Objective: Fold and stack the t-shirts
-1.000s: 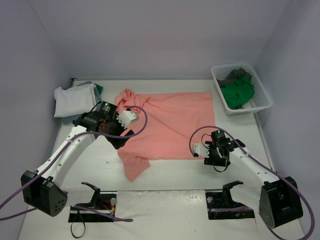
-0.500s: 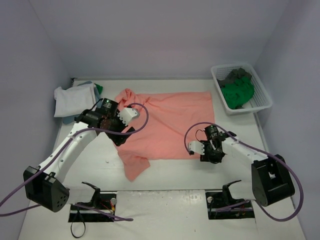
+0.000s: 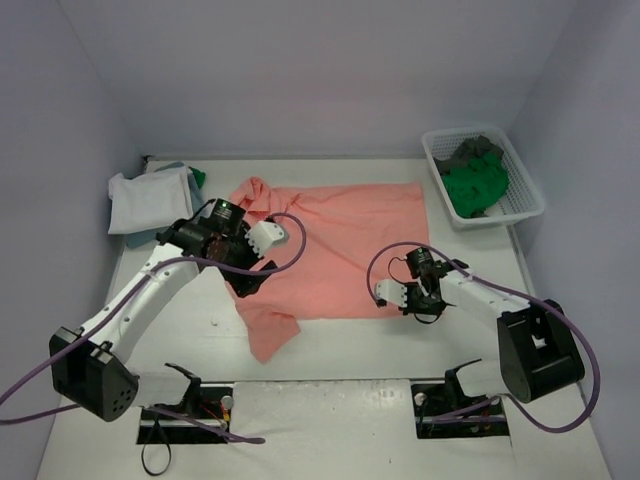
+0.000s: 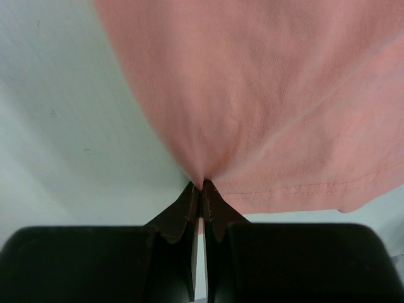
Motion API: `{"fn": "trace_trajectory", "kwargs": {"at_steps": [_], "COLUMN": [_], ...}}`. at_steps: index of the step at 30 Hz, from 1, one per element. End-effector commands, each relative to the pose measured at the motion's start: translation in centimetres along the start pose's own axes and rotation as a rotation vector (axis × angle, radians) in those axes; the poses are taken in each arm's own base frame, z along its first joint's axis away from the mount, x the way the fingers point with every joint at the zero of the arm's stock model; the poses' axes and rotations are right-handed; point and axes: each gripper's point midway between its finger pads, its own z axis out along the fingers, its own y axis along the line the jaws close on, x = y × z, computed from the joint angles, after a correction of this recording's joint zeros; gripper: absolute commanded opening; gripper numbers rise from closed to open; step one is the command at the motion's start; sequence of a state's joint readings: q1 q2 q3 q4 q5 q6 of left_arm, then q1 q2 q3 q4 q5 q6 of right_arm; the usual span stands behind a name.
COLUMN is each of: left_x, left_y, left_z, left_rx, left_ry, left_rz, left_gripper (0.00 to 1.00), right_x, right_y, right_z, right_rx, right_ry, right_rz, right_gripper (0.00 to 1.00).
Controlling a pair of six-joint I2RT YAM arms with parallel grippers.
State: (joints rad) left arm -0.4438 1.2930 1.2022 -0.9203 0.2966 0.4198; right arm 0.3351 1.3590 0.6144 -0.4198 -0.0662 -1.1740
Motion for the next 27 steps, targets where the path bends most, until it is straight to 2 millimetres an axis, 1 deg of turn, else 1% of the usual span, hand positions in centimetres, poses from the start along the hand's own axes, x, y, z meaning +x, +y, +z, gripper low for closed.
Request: {"fn": "trace_trajectory", "kwargs": {"at_steps": [1, 2, 3, 4, 5, 6, 8, 9, 12, 14, 15, 17, 18, 19, 20, 21, 23, 24, 27], "left_x": [0.7, 1.1, 1.7, 2.3, 2.7, 3.8, 4.6, 5.3, 6.1, 6.7, 6.2, 6.4, 5.6, 5.3, 5.5, 4.7, 4.6, 3.9, 3.6], "left_y": [-3.2, -3.9, -5.1, -5.9, -7.3, -8.3, -9.4, -10.5, -11.7, -11.9, -11.0, -10.7, -10.2, -10.2, -10.2, -9.8, -9.5, -9.5, -9.8], "left_z": [-0.6, -0.4, 0.0, 0.1, 0.2, 0.1, 0.2, 0.3, 1.0, 2.1, 3.1, 4.5, 5.4, 5.8, 6.4, 6.9, 7.5, 7.8, 8.3], "left_rx": [0.097, 0.113, 0.141, 0.163, 0.206, 0.243, 0.278, 0.305, 0.332, 0.325, 0.259, 0.216, 0.173, 0.165, 0.157, 0.127, 0.107, 0.100, 0.111], "left_ry": [0.010, 0.028, 0.050, 0.075, 0.093, 0.133, 0.168, 0.193, 0.220, 0.250, 0.237, 0.257, 0.222, 0.206, 0.206, 0.178, 0.159, 0.124, 0.086], "left_rz": [0.128, 0.155, 0.204, 0.225, 0.272, 0.287, 0.314, 0.342, 0.370, 0.345, 0.349, 0.335, 0.336, 0.328, 0.309, 0.308, 0.306, 0.311, 0.311], "left_gripper": [0.79, 0.79, 0.79, 0.79, 0.79, 0.79, 0.80, 0.80, 0.80, 0.80, 0.80, 0.80, 0.80, 0.80, 0.80, 0.80, 0.80, 0.80, 0.81], "right_x": [-1.0, -1.2, -1.3, -1.4, -1.5, -1.6, -1.6, -1.7, -1.6, -1.6, -1.6, -1.7, -1.7, -1.7, -1.7, -1.7, -1.7, -1.7, -1.6], "right_y": [-0.3, -0.4, -0.6, -0.7, -0.7, -0.9, -0.9, -1.1, -1.3, -1.4, -1.4, -1.6, -1.6, -1.6, -1.6, -1.5, -1.4, -1.3, -1.2], "right_z": [-0.4, -0.5, -0.6, -0.6, -0.6, -0.8, -0.8, -1.0, -1.2, -1.3, -1.3, -1.4, -1.4, -1.5, -1.5, -1.5, -1.5, -1.4, -1.3], "right_rx": [0.004, 0.006, 0.008, 0.011, 0.011, 0.017, 0.018, 0.025, 0.035, 0.041, 0.042, 0.047, 0.049, 0.052, 0.050, 0.049, 0.048, 0.045, 0.042], "right_ry": [-0.053, -0.061, -0.065, -0.069, -0.072, -0.077, -0.077, -0.080, -0.077, -0.075, -0.073, -0.076, -0.079, -0.078, -0.078, -0.079, -0.081, -0.080, -0.079], "right_rz": [0.048, 0.058, 0.064, 0.068, 0.077, 0.085, 0.091, 0.091, 0.096, 0.096, 0.096, 0.102, 0.102, 0.105, 0.108, 0.110, 0.111, 0.113, 0.119], "right_gripper": [0.00, 0.00, 0.00, 0.00, 0.00, 0.00, 0.00, 0.00, 0.00, 0.00, 0.00, 0.00, 0.00, 0.00, 0.00, 0.00, 0.00, 0.00, 0.00]}}
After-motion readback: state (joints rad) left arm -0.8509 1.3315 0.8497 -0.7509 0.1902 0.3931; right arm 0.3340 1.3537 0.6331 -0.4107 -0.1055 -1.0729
